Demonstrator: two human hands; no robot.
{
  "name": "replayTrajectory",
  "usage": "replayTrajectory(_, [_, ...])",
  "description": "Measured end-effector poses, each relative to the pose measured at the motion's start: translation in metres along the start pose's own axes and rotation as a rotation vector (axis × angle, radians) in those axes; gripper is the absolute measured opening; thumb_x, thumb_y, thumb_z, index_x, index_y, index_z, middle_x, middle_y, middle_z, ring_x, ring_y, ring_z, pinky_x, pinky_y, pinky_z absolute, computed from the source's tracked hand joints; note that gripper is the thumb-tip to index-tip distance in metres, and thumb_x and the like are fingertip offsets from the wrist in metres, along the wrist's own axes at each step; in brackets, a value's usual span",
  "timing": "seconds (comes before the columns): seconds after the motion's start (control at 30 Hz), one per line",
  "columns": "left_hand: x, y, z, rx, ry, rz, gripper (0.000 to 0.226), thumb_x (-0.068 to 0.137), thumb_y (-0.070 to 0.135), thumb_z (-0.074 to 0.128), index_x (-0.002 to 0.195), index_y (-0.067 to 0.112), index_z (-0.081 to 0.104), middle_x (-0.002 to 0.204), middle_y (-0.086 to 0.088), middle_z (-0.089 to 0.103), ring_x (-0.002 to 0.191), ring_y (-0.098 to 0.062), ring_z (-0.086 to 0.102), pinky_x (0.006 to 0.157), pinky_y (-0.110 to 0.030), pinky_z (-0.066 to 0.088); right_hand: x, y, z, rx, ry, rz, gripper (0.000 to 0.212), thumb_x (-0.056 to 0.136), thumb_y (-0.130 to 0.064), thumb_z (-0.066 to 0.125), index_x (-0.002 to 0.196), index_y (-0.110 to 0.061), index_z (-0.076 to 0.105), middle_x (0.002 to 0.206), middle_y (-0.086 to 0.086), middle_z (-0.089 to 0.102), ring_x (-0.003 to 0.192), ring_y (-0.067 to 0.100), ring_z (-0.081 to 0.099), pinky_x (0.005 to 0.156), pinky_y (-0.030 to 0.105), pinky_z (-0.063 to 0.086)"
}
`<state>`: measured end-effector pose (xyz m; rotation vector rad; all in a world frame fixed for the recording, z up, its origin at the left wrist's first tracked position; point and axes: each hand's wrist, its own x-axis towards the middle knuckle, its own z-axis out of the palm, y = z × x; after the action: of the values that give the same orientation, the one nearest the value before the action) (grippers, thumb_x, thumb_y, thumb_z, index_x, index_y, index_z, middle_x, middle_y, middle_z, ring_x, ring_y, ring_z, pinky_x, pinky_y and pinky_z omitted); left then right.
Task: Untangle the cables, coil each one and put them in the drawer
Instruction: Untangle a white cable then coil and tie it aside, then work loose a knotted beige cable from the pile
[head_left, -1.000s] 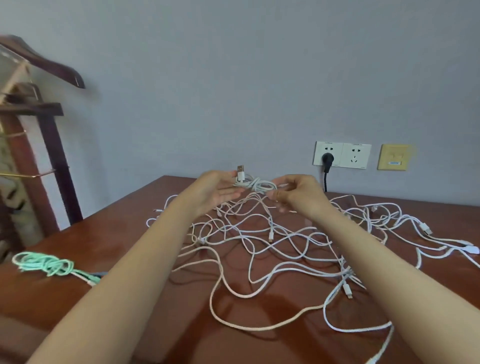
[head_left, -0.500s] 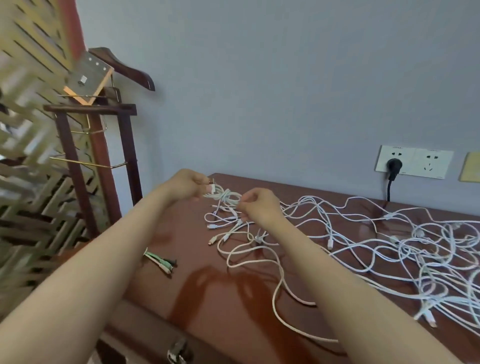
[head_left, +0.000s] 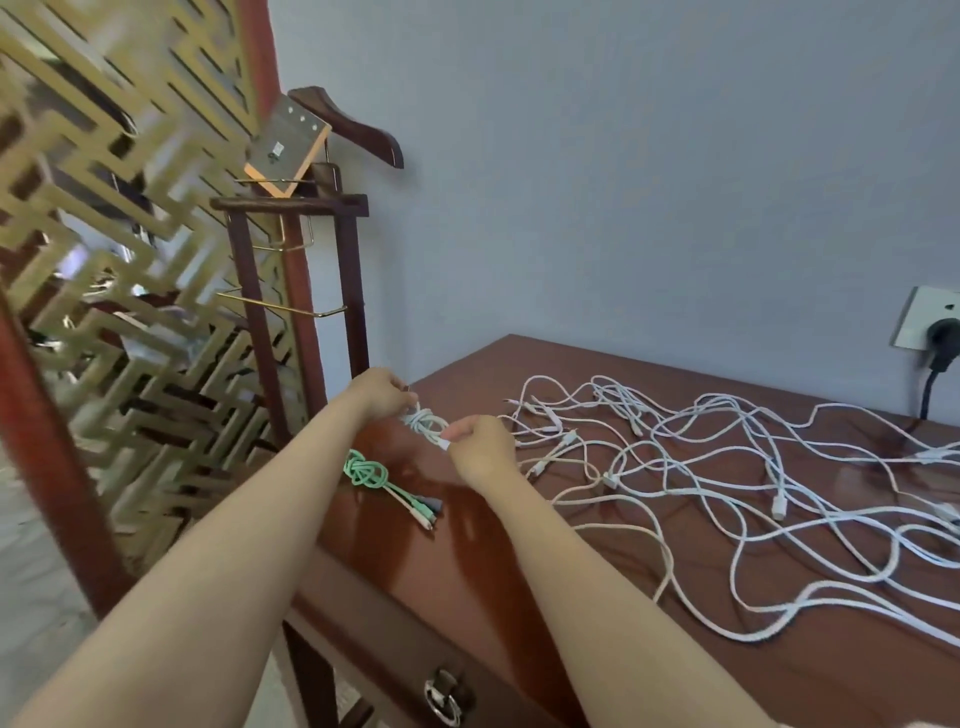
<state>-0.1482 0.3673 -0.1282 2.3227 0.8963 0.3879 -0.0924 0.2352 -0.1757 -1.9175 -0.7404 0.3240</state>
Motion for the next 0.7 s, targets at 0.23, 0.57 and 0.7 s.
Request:
replayTrajectory(0.23, [-0.003, -0.021, 0.009, 0.196, 0.057, -0.092, 0.025, 0.09, 0.014, 0.055, 0.104, -0.002, 0.068, 0.111, -0.016, 0.066, 0.105, -0.031, 0.059, 0.085, -0.032, 0.045, -0.003, 0.006, 0.008, -0.098, -0.17, -0.021, 0.036, 0.087, 0.002, 0.044, 0.113, -0.012, 0.065, 0.124, 0.011, 0.06, 0.117, 0.025, 0.053, 0.094, 0.022, 0.038])
replayTrajectory(0.57, [-0.015, -0.02, 0.021, 0.431, 0.185, -0.145, 0.024, 0.094, 0.006, 0.043, 0.115, -0.001, 0.054, 0.12, -0.018, 0.056, 0.111, -0.034, 0.054, 0.086, -0.036, 0.045, -0.011, 0.0, 0.014, -0.414, -0.329, -0.105, 0.045, 0.089, -0.011, 0.041, 0.131, -0.022, 0.052, 0.132, 0.009, 0.051, 0.131, 0.032, 0.027, 0.11, 0.035, 0.024])
replayTrajectory(0.7, [-0.015, -0.006, 0.019, 0.518, 0.2, -0.101, 0.031, 0.093, 0.003, 0.044, 0.123, 0.002, 0.05, 0.127, -0.017, 0.05, 0.118, -0.032, 0.049, 0.091, -0.036, 0.043, -0.005, 0.001, -0.008, -0.389, -0.27, -0.11, 0.04, 0.084, -0.007, 0.043, 0.114, -0.023, 0.062, 0.117, 0.009, 0.062, 0.125, 0.029, 0.041, 0.106, 0.038, 0.034])
